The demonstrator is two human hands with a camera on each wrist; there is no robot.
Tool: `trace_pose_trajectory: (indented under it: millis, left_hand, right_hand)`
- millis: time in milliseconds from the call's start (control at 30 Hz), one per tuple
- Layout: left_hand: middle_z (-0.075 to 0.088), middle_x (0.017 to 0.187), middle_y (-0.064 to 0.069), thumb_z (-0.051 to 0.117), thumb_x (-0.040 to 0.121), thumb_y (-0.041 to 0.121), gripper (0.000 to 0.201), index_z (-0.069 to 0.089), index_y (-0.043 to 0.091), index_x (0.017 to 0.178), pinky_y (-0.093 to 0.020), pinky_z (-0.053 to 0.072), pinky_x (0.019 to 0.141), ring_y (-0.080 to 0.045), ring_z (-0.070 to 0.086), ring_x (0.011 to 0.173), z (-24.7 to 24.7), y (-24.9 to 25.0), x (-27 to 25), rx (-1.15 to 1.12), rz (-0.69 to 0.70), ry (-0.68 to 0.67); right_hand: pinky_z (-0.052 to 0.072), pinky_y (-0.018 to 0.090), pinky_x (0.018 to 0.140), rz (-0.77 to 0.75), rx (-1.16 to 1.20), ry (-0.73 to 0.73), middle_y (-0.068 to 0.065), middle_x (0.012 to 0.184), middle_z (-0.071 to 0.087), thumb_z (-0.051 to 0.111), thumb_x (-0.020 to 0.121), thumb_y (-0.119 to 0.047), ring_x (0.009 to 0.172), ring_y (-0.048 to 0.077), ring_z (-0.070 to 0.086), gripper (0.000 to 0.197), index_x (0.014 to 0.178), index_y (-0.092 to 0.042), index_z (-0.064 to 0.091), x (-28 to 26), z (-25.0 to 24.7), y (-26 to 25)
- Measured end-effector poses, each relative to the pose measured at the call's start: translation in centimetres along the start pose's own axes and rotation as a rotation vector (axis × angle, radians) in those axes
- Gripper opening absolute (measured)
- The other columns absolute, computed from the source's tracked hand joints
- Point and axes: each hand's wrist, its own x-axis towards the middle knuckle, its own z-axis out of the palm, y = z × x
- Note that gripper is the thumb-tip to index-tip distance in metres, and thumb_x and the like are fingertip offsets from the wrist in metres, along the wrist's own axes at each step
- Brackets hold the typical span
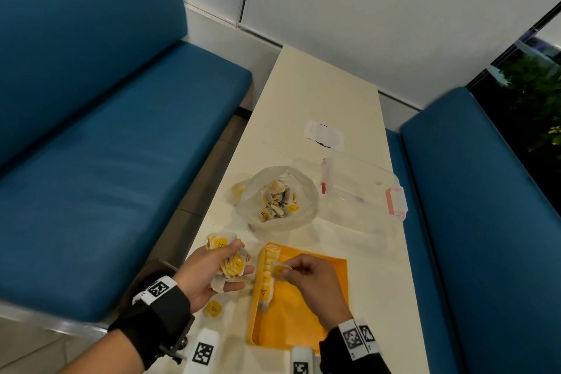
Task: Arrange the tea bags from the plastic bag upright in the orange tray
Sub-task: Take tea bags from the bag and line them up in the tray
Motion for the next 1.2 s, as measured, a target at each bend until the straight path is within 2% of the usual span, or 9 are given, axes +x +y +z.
trace_pose_trajectory:
  millis: [100,267,400,600,733,900,1033,1100,1200]
  left_hand:
    - [0.074,0.109,-0.021,0.067,0.094,0.027,0.035,0.065,0.003,0.120,-0.052,0.059,0.083,-0.035,0.074,0.099,-0.4,0.0,0.1,0.011,0.011,0.002]
    - [0.075,0.108,-0.020,0.067,0.095,0.026,0.034,0.064,0.003,0.120,-0.050,0.060,0.086,-0.034,0.074,0.098,-0.4,-0.2,0.2,0.023,0.032,-0.008]
    - [0.076,0.105,-0.019,0.067,0.095,0.025,0.033,0.065,0.002,0.118,-0.051,0.058,0.090,-0.035,0.075,0.097,0.1,-0.3,0.1,0.040,0.046,-0.023]
    - [0.075,0.105,-0.024,0.068,0.094,0.023,0.032,0.067,-0.001,0.115,-0.054,0.055,0.095,-0.039,0.074,0.098,1.6,-0.8,0.1,0.047,0.070,-0.038]
    - [0.074,0.107,-0.025,0.068,0.093,0.023,0.032,0.069,-0.001,0.114,-0.060,0.051,0.099,-0.042,0.072,0.100,2.5,-1.8,0.0,0.050,0.073,-0.072]
    - [0.072,0.112,-0.025,0.070,0.089,0.027,0.038,0.070,0.000,0.117,-0.061,0.049,0.100,-0.043,0.070,0.106,2.8,-2.8,0.1,0.071,0.045,-0.128]
    - [0.072,0.112,-0.025,0.069,0.091,0.025,0.035,0.070,0.000,0.117,-0.061,0.050,0.100,-0.042,0.070,0.106,2.6,-3.0,0.3,0.073,0.032,-0.123]
    - [0.072,0.112,-0.026,0.069,0.092,0.025,0.036,0.069,-0.001,0.117,-0.060,0.051,0.099,-0.042,0.070,0.106,2.5,-3.0,0.4,0.075,0.032,-0.121]
    - [0.072,0.111,-0.027,0.070,0.091,0.026,0.038,0.069,-0.002,0.117,-0.059,0.051,0.098,-0.042,0.070,0.106,2.4,-3.0,0.5,0.077,0.029,-0.124]
  right_hand:
    - [0.047,0.019,0.063,0.057,0.067,-0.022,-0.001,0.073,0.072,0.077,0.080,-0.006,0.070,0.008,0.063,0.007,0.076,-0.011,0.075,0.0,-0.8,0.6]
    - [0.041,0.020,0.051,0.125,0.176,-0.071,0.008,0.069,0.068,0.070,0.084,0.003,0.062,0.011,0.061,0.002,0.083,0.001,0.070,-0.3,-1.3,1.0]
    - [0.041,0.025,0.049,0.177,0.100,-0.114,0.012,0.072,0.071,0.065,0.090,-0.001,0.066,0.022,0.070,0.002,0.089,-0.002,0.064,-0.2,-0.7,2.0]
    - [0.042,0.024,0.043,0.313,0.062,-0.248,0.014,0.066,0.071,0.061,0.092,-0.001,0.052,0.019,0.066,0.007,0.086,-0.006,0.060,-1.0,1.4,3.0]
    - [0.045,0.024,0.043,0.399,0.053,-0.282,0.011,0.062,0.070,0.060,0.092,-0.001,0.052,0.019,0.068,0.007,0.088,-0.006,0.057,-1.0,2.8,3.3]
    - [0.055,0.030,0.050,0.447,0.048,-0.247,0.017,0.077,0.068,0.059,0.088,0.002,0.061,0.027,0.070,0.010,0.095,-0.005,0.055,-0.3,4.1,3.5]
    - [0.060,0.035,0.057,0.418,0.025,-0.214,0.019,0.102,0.072,0.056,0.083,0.005,0.061,0.028,0.069,0.021,0.102,-0.003,0.060,0.2,4.9,4.0]
    - [0.060,0.035,0.057,0.401,0.011,-0.191,0.019,0.097,0.073,0.054,0.082,0.006,0.060,0.028,0.070,0.022,0.099,-0.005,0.063,0.3,5.2,4.0]
    - [0.057,0.031,0.054,0.380,-0.007,-0.161,0.010,0.075,0.071,0.054,0.082,0.006,0.055,0.024,0.068,0.019,0.086,-0.010,0.063,0.5,5.2,3.5]
